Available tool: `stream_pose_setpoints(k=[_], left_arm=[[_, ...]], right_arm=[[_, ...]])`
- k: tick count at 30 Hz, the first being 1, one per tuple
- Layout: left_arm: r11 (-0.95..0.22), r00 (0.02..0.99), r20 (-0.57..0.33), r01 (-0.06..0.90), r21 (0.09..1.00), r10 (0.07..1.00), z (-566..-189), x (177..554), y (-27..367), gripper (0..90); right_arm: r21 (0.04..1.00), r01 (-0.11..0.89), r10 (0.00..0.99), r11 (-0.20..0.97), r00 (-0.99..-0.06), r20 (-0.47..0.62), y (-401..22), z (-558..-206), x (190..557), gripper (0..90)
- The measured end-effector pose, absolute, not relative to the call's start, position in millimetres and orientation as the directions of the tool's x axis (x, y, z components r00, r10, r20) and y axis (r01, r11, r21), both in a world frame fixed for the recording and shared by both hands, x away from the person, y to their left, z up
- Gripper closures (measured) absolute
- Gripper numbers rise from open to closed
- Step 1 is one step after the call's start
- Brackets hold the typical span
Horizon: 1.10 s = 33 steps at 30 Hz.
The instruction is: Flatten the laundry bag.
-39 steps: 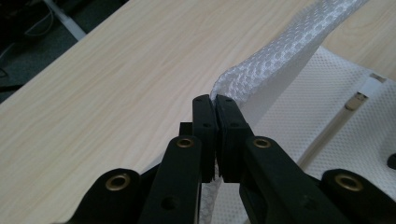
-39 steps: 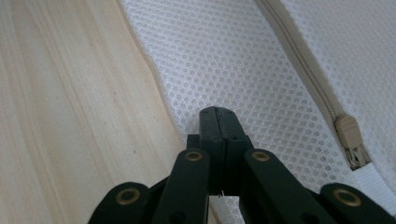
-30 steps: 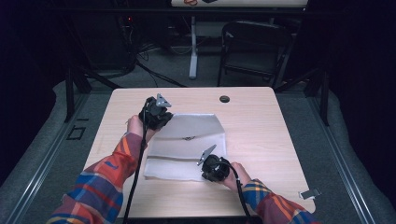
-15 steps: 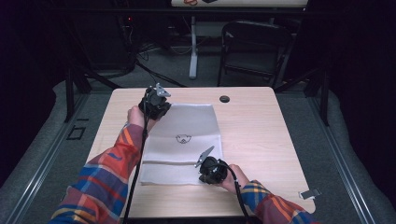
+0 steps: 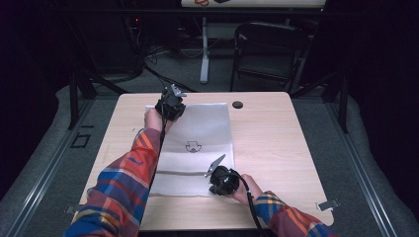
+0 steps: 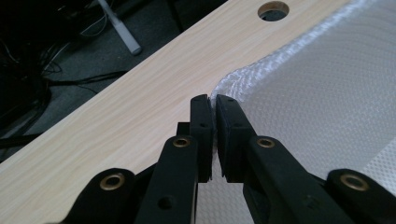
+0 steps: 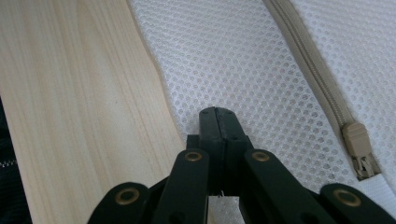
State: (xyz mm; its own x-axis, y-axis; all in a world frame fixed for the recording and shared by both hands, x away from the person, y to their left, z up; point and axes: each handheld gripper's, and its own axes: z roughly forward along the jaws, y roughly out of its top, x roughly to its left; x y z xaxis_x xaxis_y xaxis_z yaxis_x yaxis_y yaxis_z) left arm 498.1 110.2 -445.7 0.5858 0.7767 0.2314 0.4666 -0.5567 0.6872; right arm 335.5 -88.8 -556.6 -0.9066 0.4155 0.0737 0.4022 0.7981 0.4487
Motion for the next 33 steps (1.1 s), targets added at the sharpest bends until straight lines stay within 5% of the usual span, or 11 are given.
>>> stream_pose_setpoints(k=[7,15,21,33], left_arm=[[-0.539,0.570,0.218,0.484,0.690,0.792,-450.3,510.8,104.8,77.5],[-0.525,0.560,0.213,0.485,0.699,0.801,-445.3,512.4,102.6,36.6],[-0.515,0.584,0.168,0.501,0.696,0.794,-442.8,508.1,106.6,21.5],[-0.538,0.652,0.100,0.519,0.664,0.752,-460.0,479.9,111.1,15.2]], right_arm=[[0.451,0.399,0.413,0.798,-0.908,0.072,-88.8,-556.4,335.9,90.0],[0.472,0.417,0.430,0.777,-0.899,0.085,-92.8,-552.7,338.2,83.9],[0.472,0.436,0.448,0.767,-0.889,0.093,-98.0,-546.2,341.7,67.9],[0.485,0.511,0.527,0.710,-0.842,0.115,-115.4,-534.5,351.4,27.2]])
